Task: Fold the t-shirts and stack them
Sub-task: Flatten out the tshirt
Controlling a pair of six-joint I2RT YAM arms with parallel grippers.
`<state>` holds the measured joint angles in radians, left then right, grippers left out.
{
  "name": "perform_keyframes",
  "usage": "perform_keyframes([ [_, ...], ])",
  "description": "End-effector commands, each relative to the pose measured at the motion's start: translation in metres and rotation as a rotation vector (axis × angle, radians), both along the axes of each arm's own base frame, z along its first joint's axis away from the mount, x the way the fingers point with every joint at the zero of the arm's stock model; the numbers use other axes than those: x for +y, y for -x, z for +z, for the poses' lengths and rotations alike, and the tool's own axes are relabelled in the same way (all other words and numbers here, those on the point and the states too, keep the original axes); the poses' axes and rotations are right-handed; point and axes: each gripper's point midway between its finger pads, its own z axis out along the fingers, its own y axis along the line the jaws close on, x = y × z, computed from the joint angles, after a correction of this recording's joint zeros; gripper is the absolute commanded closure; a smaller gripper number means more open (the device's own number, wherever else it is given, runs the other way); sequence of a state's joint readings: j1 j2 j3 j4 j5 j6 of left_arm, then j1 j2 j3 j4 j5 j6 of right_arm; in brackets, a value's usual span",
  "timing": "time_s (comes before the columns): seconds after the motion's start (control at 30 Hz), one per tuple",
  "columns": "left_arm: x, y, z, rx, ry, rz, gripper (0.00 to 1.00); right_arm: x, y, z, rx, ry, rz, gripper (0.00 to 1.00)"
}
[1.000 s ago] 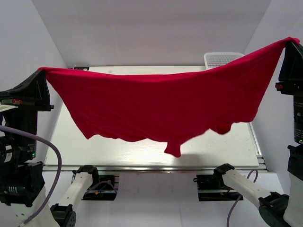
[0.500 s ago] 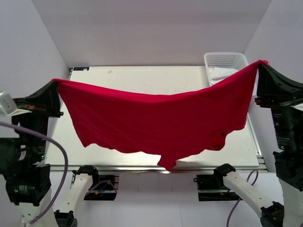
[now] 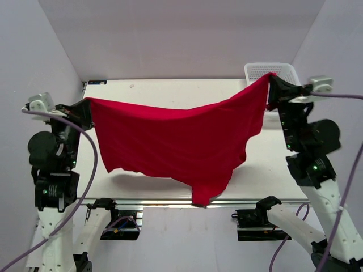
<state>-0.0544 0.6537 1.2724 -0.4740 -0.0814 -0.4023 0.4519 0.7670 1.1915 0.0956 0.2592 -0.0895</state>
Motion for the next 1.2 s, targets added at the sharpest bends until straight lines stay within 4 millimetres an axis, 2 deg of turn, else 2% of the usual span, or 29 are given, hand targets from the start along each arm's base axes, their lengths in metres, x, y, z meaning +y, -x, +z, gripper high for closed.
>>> perform_keyframes([
  [0.0, 0.005, -0.021, -0.006, -0.008, 0.020, 0.031, 1.00, -0.009, -0.013, 0.010, -0.053, -0.070, -0.073, 1.00],
  [0.07, 0.004, -0.037, -0.024, 0.044, 0.016, 0.032, 1.00, -0.001, -0.033, -0.005, -0.015, -0.055, -0.082, 1.00],
  [0.23, 0.011, -0.065, -0.050, 0.101, 0.019, 0.079, 1.00, 0.002, -0.065, -0.024, 0.037, -0.048, -0.140, 1.00],
  [0.27, 0.012, -0.071, -0.056, 0.113, 0.019, 0.088, 1.00, 0.006, -0.078, -0.034, 0.065, -0.034, -0.152, 1.00],
  [0.5, 0.016, -0.111, -0.091, 0.200, 0.014, 0.123, 1.00, 0.018, -0.125, -0.066, 0.148, 0.001, -0.215, 1.00],
  [0.57, 0.017, -0.129, -0.106, 0.239, 0.001, 0.134, 1.00, 0.017, -0.132, -0.067, 0.151, 0.006, -0.236, 1.00],
  [0.6, 0.017, -0.135, -0.110, 0.248, 0.000, 0.134, 1.00, 0.022, -0.144, -0.080, 0.180, 0.024, -0.241, 1.00],
  [0.67, 0.019, -0.148, -0.119, 0.274, -0.002, 0.143, 1.00, 0.025, -0.151, -0.074, 0.170, 0.030, -0.245, 1.00],
  [0.73, 0.019, -0.166, -0.136, 0.321, -0.008, 0.143, 1.00, 0.030, -0.166, -0.085, 0.199, 0.046, -0.256, 1.00],
  [0.77, 0.019, -0.173, -0.134, 0.318, -0.018, 0.144, 1.00, 0.031, -0.175, -0.093, 0.217, 0.059, -0.270, 1.00],
  [0.83, 0.019, -0.190, -0.146, 0.352, -0.022, 0.153, 1.00, 0.033, -0.187, -0.096, 0.228, 0.067, -0.284, 1.00],
  [0.87, 0.021, -0.195, -0.151, 0.365, -0.023, 0.165, 1.00, 0.038, -0.196, -0.107, 0.249, 0.084, -0.282, 1.00],
  [0.9, 0.021, -0.201, -0.148, 0.358, -0.022, 0.165, 1.00, 0.036, -0.200, -0.103, 0.246, 0.075, -0.298, 1.00],
  [0.93, 0.022, -0.210, -0.166, 0.401, -0.028, 0.175, 1.00, 0.039, -0.212, -0.119, 0.276, 0.095, -0.305, 1.00],
  [0.97, 0.022, -0.217, -0.159, 0.384, -0.026, 0.175, 1.00, 0.042, -0.220, -0.126, 0.293, 0.102, -0.313, 1.00],
  [1.0, 0.022, -0.222, -0.162, 0.393, -0.027, 0.175, 1.00, 0.040, -0.220, -0.120, 0.285, 0.092, -0.316, 1.00],
  [1.03, 0.026, -0.228, -0.167, 0.405, -0.026, 0.185, 1.00, 0.041, -0.233, -0.134, 0.314, 0.107, -0.328, 1.00],
  [1.1, 0.029, -0.246, -0.181, 0.440, -0.028, 0.185, 1.00, 0.041, -0.240, -0.134, 0.320, 0.105, -0.338, 1.00],
  [1.13, 0.029, -0.252, -0.187, 0.454, -0.030, 0.185, 1.00, 0.043, -0.253, -0.154, 0.357, 0.126, -0.346, 1.00],
  [1.17, 0.032, -0.260, -0.184, 0.450, -0.026, 0.186, 1.00, 0.043, -0.257, -0.146, 0.351, 0.116, -0.349, 1.00],
])
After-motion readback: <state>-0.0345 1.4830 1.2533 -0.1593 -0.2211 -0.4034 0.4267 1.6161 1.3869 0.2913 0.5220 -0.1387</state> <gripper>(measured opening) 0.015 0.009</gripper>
